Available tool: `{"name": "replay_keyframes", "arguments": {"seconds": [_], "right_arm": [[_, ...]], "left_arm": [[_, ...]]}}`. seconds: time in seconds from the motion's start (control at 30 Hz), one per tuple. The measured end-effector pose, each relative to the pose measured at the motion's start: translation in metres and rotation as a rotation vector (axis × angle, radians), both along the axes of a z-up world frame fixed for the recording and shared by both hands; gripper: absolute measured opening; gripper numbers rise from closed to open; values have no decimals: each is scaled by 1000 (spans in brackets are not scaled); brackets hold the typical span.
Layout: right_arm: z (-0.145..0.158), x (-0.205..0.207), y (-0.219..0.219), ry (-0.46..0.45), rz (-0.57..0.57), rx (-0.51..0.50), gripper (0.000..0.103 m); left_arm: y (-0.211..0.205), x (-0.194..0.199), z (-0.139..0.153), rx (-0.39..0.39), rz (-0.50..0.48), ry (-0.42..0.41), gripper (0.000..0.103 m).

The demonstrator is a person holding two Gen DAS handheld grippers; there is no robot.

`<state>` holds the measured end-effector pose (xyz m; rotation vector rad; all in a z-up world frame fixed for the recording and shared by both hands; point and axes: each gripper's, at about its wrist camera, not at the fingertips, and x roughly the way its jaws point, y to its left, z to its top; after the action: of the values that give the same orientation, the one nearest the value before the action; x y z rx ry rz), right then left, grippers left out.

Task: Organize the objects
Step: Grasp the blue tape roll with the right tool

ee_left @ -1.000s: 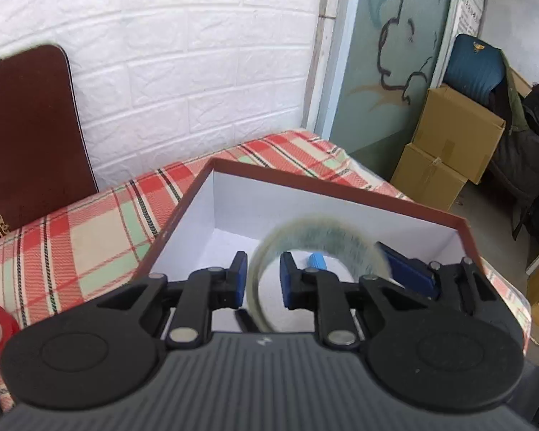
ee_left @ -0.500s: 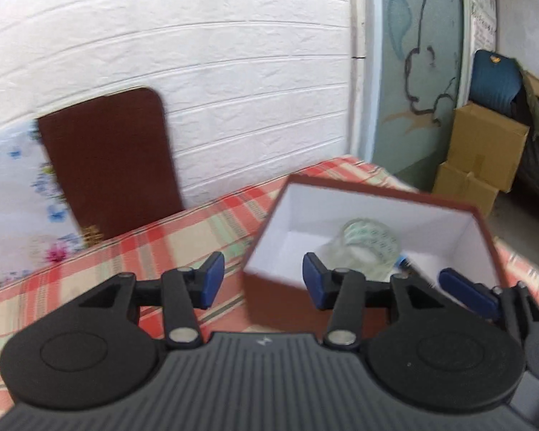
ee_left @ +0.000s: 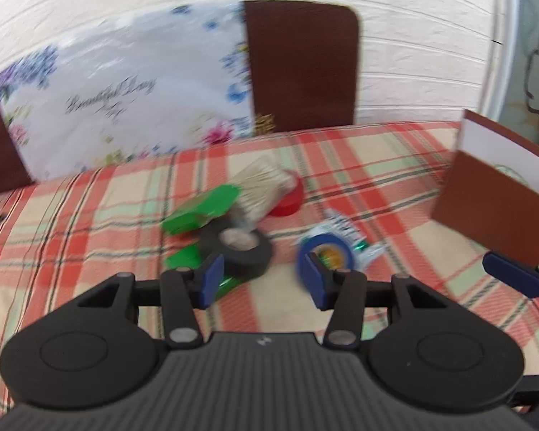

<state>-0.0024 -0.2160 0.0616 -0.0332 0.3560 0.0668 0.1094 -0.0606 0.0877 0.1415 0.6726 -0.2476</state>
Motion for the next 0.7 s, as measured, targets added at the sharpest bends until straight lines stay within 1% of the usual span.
{"name": "replay_keyframes", "arguments": {"seconds": [0.13, 0.23, 0.33, 0.43, 0.6, 0.67, 0.7], "right_arm": [[-11, 13, 27, 69, 73, -7, 64], [-20, 24, 40, 111, 101, -18, 61], [-25, 38, 49, 132, 107, -45, 61], [-30, 57, 56, 123, 69, -130, 63], [-53, 96, 68, 163, 86, -309, 68], [-63, 107, 72, 171, 87, -367, 66], [-67, 112, 73, 179, 87, -387, 63]], "left_arm": [[42, 9, -19, -32, 91, 50, 51], [65, 14, -29, -61, 137, 85, 51], [80, 16, -35, -83, 162, 101, 51], [87, 19, -38, -120, 162, 125, 51], [80, 21, -38, -170, 116, 148, 51], [73, 20, -36, -178, 92, 150, 51], [73, 20, -36, -181, 80, 151, 51]]}}
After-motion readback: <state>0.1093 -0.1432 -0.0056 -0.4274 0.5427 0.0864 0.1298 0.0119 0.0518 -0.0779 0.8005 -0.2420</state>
